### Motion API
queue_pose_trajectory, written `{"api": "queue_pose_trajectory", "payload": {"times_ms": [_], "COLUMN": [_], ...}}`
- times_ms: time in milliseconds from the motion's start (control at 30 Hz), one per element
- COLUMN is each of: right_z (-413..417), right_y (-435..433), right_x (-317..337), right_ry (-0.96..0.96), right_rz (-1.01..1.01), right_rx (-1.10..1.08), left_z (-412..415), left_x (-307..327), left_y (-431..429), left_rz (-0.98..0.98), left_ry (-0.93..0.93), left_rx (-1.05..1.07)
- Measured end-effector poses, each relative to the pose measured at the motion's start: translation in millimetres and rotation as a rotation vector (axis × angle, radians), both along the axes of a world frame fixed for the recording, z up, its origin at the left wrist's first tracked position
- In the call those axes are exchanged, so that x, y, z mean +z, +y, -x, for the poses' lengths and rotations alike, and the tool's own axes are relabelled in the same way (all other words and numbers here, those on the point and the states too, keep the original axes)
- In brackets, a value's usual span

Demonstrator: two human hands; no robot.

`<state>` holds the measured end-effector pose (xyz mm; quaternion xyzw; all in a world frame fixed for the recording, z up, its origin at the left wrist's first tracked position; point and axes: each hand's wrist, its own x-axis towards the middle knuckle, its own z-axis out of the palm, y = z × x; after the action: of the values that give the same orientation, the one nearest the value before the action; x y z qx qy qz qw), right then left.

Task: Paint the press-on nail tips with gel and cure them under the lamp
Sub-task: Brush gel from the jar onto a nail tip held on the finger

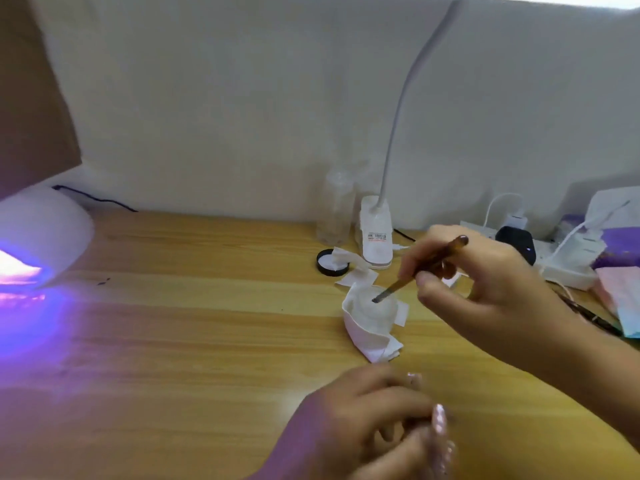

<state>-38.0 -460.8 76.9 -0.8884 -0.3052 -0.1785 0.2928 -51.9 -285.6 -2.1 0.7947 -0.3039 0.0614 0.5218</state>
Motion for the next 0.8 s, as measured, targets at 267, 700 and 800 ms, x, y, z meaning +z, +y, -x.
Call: {"api": "queue_pose_trajectory", "payload": {"times_ms": [267, 700, 800], "right_z": [-35, 14, 13], "right_y": [13, -59, -59], "right_x": [-5, -71, -78], "right_ry": [0.280, 0.454, 0.498], "right_rz": [0.000, -1.071, -1.127], "right_rx": [-0.009, -0.151, -0.149], "left_z": [29, 28, 26], "left_x": [-7, -1, -3], "left_y": [8, 6, 6], "left_rz": [0.568, 0.529, 0.497], "left_ry": [0.526, 0.565, 0.568], "left_rx": [0.128, 0.107, 0.097]}}
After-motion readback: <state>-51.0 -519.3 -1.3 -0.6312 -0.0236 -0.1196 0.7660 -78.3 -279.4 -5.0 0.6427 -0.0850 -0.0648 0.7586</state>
